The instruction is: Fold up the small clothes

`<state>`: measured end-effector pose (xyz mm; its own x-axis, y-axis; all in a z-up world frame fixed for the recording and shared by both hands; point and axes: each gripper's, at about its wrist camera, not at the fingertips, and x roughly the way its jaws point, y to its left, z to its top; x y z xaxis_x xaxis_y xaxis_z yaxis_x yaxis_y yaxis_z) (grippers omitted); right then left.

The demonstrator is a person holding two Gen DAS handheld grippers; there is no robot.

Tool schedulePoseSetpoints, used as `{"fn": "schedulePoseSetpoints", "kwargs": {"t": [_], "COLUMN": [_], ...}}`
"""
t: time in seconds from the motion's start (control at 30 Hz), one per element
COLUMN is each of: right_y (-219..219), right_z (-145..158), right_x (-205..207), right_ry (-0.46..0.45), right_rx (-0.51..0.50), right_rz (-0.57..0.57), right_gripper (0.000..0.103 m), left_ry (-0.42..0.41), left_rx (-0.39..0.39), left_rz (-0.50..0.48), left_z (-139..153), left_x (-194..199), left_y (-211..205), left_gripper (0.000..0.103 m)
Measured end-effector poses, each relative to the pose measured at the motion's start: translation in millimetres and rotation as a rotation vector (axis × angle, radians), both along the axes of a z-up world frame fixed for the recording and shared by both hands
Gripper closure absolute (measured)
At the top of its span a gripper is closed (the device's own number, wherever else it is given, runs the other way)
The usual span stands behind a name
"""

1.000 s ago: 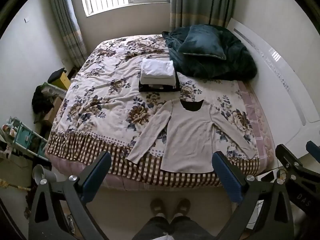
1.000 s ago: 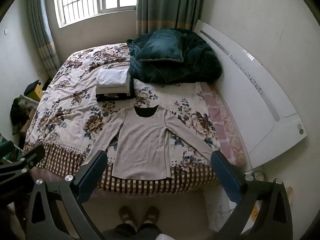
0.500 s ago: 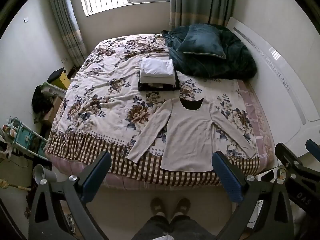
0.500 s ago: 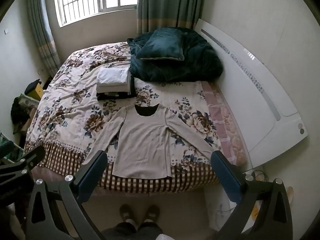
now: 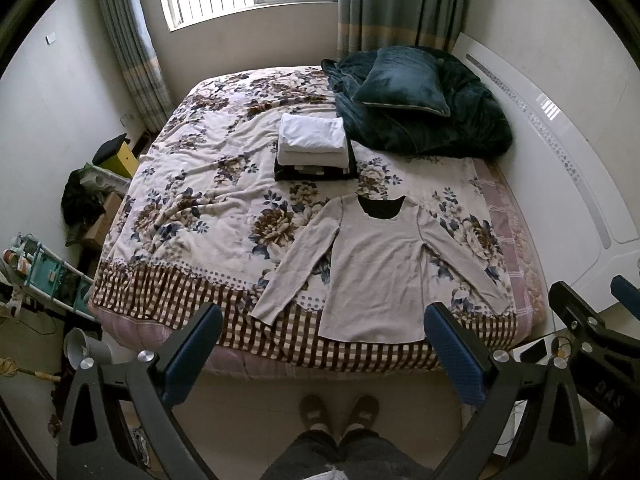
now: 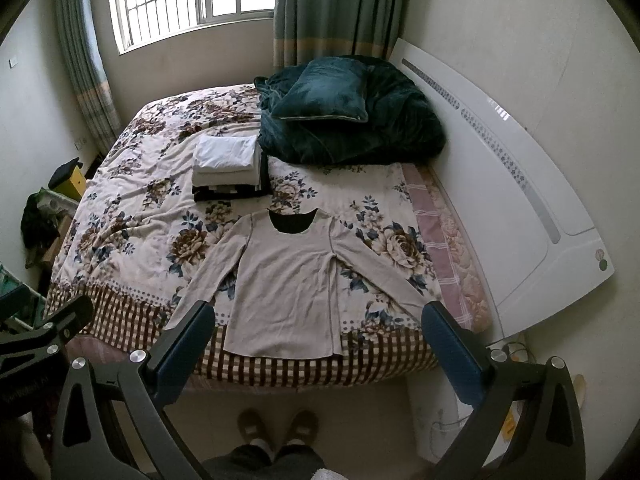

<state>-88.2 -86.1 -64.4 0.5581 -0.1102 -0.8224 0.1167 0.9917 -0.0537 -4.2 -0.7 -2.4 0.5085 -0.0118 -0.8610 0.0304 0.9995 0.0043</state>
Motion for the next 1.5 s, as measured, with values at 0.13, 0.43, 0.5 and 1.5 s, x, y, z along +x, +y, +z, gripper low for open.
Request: {"fn": "schedulePoseSetpoints", "kwargs": {"t": [0.13,0.43,0.5,1.5], "right_y": [-0.9,0.5,-0.6,2.0], "right_z": [1.2,0.9,3.2,3.6], "right_x": [0.3,0.3,3.6,5.2], "right_ry": [-0.002,0.001,0.002,0.005], "right_rx": [0.002,0.002,0.002,0.002], "right_rz": [-0.001,0.001,0.003,0.004], "right_gripper": [0.000,0.000,0.000,0.000], "left_ry": [0.000,0.002,0.003,0.004], "left_rx": [0.000,-0.001,-0.002,-0.008], "left_rz": [0.001,0.000,0.000,0.000], "left_z": [0.0,-0.1,-0.1,-5.0], "left_x": [0.0,0.2,0.2,-4.3], "left_y": [-0.2,-0.1,0.0,-3.1], "left_gripper": [0.000,0.000,0.000,0.000]}}
